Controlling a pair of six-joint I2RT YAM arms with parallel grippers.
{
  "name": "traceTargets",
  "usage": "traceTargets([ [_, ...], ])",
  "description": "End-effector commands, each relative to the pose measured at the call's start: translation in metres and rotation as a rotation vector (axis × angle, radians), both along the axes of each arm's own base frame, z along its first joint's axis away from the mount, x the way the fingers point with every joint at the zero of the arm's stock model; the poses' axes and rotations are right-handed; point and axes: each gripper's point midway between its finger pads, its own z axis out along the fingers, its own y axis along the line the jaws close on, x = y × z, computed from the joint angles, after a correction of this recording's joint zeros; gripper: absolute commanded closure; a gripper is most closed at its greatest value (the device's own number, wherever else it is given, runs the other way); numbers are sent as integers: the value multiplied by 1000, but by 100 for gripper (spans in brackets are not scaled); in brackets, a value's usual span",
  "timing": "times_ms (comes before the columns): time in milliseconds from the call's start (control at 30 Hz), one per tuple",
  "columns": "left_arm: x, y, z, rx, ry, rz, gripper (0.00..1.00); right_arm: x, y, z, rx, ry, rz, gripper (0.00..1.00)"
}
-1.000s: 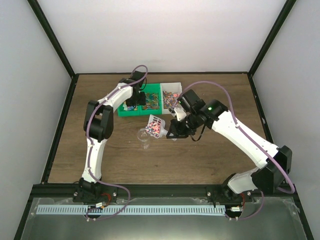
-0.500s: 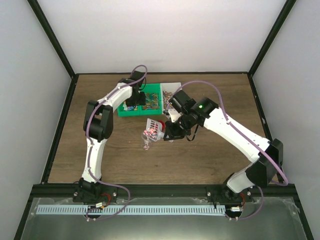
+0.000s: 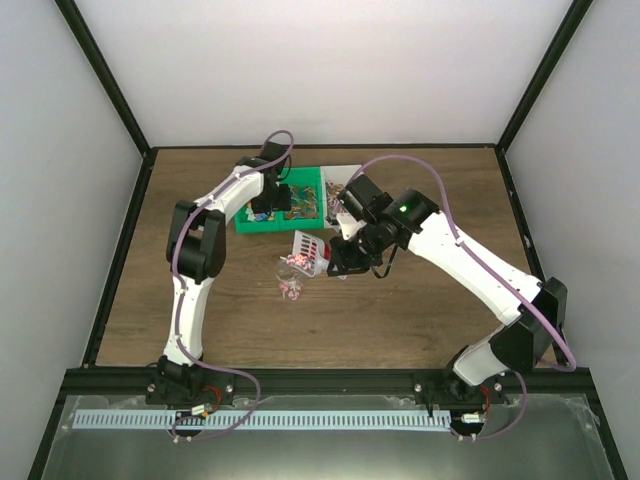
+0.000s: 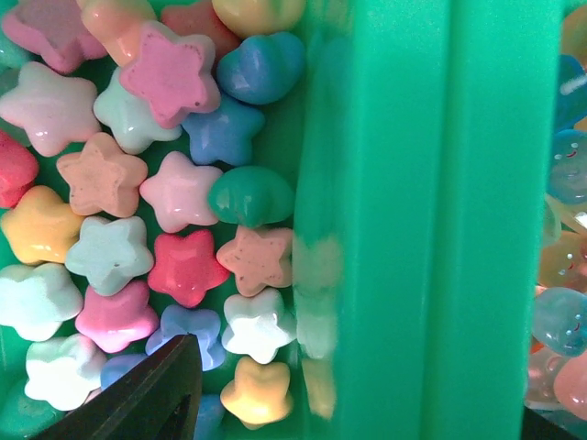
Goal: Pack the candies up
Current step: Place the fake candies in the packing bottle.
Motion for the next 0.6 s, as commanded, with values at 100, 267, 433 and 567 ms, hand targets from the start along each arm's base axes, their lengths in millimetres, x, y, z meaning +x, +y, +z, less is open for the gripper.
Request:
traceTargets([
  [100, 1, 5, -7, -6, 14, 7, 41, -1, -2, 11, -1, -32, 13, 99],
  [267, 0, 5, -8, -5, 16, 8, 41, 2, -3, 14, -18, -37, 15, 99],
  [433, 0, 6, -9, -3, 18, 8, 41, 6, -6, 19, -48, -53, 10, 99],
  [567, 0, 6, -9, -5, 18, 8, 41, 7, -5, 17, -56, -52, 7, 99],
])
